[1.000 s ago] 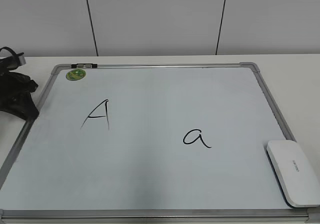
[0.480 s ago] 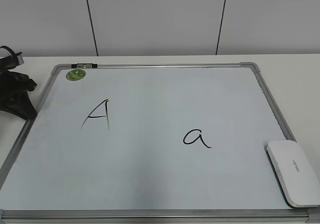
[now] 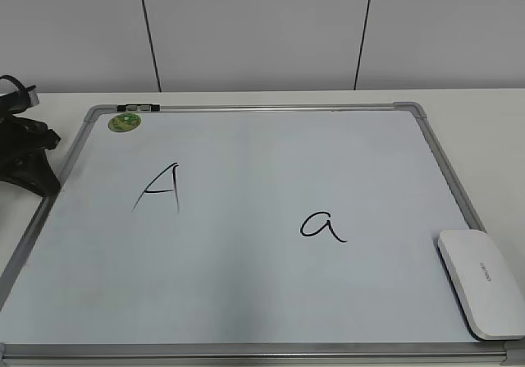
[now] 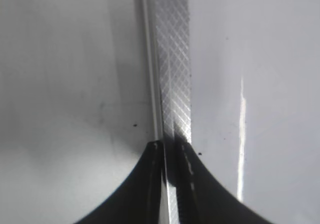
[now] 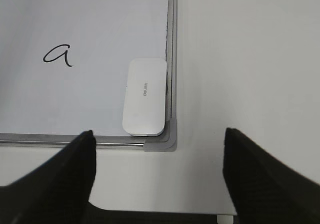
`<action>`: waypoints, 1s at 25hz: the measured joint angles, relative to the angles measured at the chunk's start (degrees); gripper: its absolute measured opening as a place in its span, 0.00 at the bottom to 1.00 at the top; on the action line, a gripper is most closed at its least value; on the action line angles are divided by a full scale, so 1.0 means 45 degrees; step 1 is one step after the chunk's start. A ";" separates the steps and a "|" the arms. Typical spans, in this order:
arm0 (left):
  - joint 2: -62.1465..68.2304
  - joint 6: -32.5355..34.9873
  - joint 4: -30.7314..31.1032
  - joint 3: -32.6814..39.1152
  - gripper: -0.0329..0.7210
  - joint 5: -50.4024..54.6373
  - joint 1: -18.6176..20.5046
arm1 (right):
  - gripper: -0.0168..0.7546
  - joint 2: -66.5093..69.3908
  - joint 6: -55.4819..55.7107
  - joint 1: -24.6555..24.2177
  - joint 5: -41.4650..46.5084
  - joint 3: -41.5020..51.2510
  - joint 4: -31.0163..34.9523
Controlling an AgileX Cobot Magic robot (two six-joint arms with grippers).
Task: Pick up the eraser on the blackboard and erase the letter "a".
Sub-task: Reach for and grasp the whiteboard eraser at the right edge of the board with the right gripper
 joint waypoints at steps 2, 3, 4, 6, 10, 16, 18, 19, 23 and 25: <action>0.0000 0.0000 0.0000 0.0000 0.09 0.0000 0.0000 | 0.78 0.0672 0.0000 0.0000 -0.0075 -0.0165 0.0000; 0.0000 0.0000 0.0000 0.0000 0.09 0.0000 0.0000 | 0.78 0.1038 0.0000 0.0000 -0.0153 -0.0192 0.0000; 0.0000 0.0000 0.0000 0.0000 0.09 0.0000 0.0000 | 0.78 0.1274 0.0000 0.0000 -0.0312 -0.0192 0.0000; 0.0000 0.0000 0.0000 0.0000 0.09 0.0000 0.0000 | 0.78 0.1552 0.0000 0.0000 -0.0685 -0.0192 0.0000; 0.0000 0.0000 0.0000 -0.0006 0.09 0.0006 0.0000 | 0.78 0.2168 0.0000 0.0000 -0.1472 -0.0210 -0.0024; 0.0000 0.0000 0.0000 -0.0028 0.09 0.0027 0.0000 | 0.78 0.5054 -0.0204 0.0000 -0.1579 -0.0240 0.0120; 0.0000 0.0000 0.0000 -0.0028 0.09 0.0027 0.0000 | 0.78 0.6199 -0.0351 0.0000 -0.1670 -0.0240 0.0533; 0.0000 0.0000 0.0023 -0.0028 0.09 0.0027 0.0000 | 0.78 0.6771 -0.0506 0.0000 -0.1740 -0.0240 0.0736; 0.0000 0.0000 0.0023 -0.0028 0.09 0.0027 0.0000 | 0.78 0.8909 -0.1452 0.0000 -0.2020 -0.0335 0.1597; 0.0000 0.0000 0.0023 -0.0028 0.09 0.0033 0.0000 | 0.78 0.9802 -0.1643 0.0000 -0.2313 -0.0498 0.1817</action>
